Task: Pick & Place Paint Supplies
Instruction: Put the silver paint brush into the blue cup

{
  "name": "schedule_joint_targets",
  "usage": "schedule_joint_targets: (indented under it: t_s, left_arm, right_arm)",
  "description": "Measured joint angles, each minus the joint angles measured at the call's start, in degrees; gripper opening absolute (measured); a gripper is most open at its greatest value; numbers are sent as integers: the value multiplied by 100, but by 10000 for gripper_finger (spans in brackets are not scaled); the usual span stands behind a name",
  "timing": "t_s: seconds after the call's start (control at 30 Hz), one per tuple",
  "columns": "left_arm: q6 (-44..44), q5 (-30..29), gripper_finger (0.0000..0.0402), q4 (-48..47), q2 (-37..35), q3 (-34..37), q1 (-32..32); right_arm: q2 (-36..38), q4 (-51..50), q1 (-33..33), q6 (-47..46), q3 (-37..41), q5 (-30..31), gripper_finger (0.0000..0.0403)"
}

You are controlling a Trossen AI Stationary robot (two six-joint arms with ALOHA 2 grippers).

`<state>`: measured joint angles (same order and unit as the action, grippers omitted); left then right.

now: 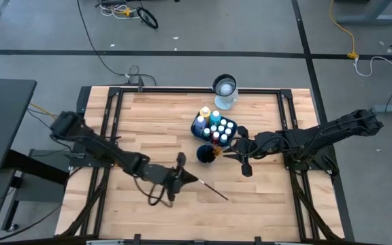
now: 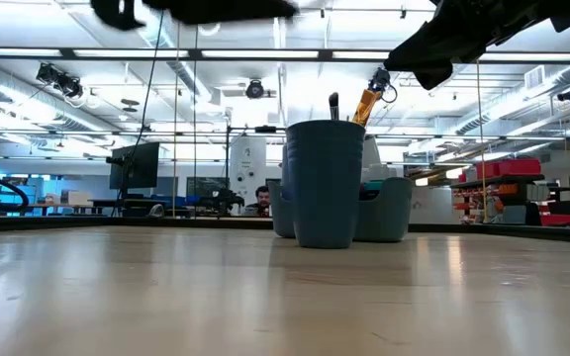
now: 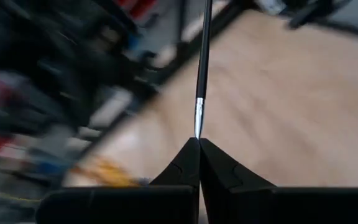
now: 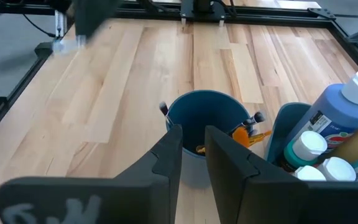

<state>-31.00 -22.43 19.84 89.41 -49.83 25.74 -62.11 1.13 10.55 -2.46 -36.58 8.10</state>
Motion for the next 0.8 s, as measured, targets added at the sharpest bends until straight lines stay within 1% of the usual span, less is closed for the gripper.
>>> schedule_joint_targets:
  t_s: [0.07,0.13,0.3,0.37,0.4,0.43,0.57,0.63,0.73,0.8]
  left_arm:
    - [-820,-680,3,-8,-263,-1,154]
    - [-1896,-1297,3,-42,-433,-6,250]
    - [-5175,-2674,3,-525,-630,-1,211]
    - [-6025,-3137,3,-510,-632,-1,80]
    - [-6275,-3266,3,-500,-632,-1,1]
    - [-6439,-3321,3,-512,-632,-1,-97]
    - [-6947,-3201,3,-724,-632,-1,-462]
    - [-7023,-3152,4,-895,-634,-1,-613]
    - [-6978,-2746,7,-1407,-636,-1,-748]
    - [-7147,-2602,7,-1586,-631,-1,-768]
  right_arm:
    - [0,0,1,0,0,1,72]
    - [0,2,0,0,0,1,72]
    - [0,8,0,0,0,0,72]
    - [0,1,1,0,0,0,72]
    - [0,4,1,0,0,1,72]
    - [0,4,1,0,0,1,72]
    - [0,7,0,0,0,1,72]
    - [0,8,0,0,0,2,72]
    - [0,9,1,7,0,1,72]
    - [0,9,0,10,0,2,72]
